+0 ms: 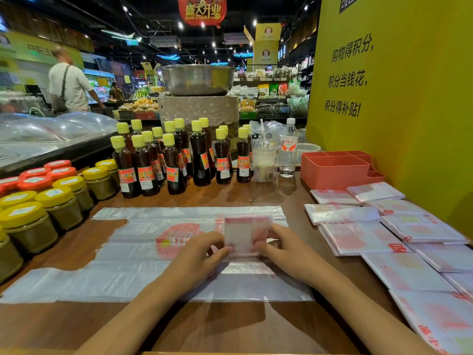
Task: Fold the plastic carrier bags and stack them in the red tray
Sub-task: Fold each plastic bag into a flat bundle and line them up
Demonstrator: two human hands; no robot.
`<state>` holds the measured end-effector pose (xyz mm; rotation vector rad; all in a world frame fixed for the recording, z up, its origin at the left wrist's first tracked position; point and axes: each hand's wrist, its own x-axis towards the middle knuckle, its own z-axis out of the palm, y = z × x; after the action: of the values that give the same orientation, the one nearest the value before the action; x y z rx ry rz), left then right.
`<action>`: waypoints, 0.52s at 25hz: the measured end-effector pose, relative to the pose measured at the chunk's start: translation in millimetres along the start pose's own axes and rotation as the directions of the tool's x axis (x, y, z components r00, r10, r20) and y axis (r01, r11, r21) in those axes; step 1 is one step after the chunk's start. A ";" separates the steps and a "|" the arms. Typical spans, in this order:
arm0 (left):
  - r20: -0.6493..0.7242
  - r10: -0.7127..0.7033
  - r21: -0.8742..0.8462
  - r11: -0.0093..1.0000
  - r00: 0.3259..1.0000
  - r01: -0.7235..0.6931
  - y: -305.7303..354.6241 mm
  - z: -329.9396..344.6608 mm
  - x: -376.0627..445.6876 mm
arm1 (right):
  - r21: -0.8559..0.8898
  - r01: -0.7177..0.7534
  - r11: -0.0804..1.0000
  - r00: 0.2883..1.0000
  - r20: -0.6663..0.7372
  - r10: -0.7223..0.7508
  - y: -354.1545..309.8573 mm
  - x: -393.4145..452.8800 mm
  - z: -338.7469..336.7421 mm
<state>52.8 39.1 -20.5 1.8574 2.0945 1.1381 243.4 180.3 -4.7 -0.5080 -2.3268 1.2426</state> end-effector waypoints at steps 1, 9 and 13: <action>0.023 -0.022 -0.023 0.999 0.999 0.023 1.4 -0.4 -0.5 | 0.049 -0.007 0.999 1.000 -0.015 0.008 -1.1 0.4 0.4; -0.001 -0.071 -0.051 0.996 0.997 0.070 9.8 0.9 -1.2 | 0.008 -0.040 0.999 0.994 -0.106 0.040 3.6 3.5 2.9; -0.005 -0.027 -0.009 1.000 1.000 0.027 7.8 2.1 -0.8 | -0.040 -0.050 0.998 0.986 -0.162 0.043 2.3 3.0 3.0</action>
<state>60.5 39.0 -17.7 1.8183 2.1076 1.1446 239.5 181.0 -7.5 -0.6561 -2.2222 1.1292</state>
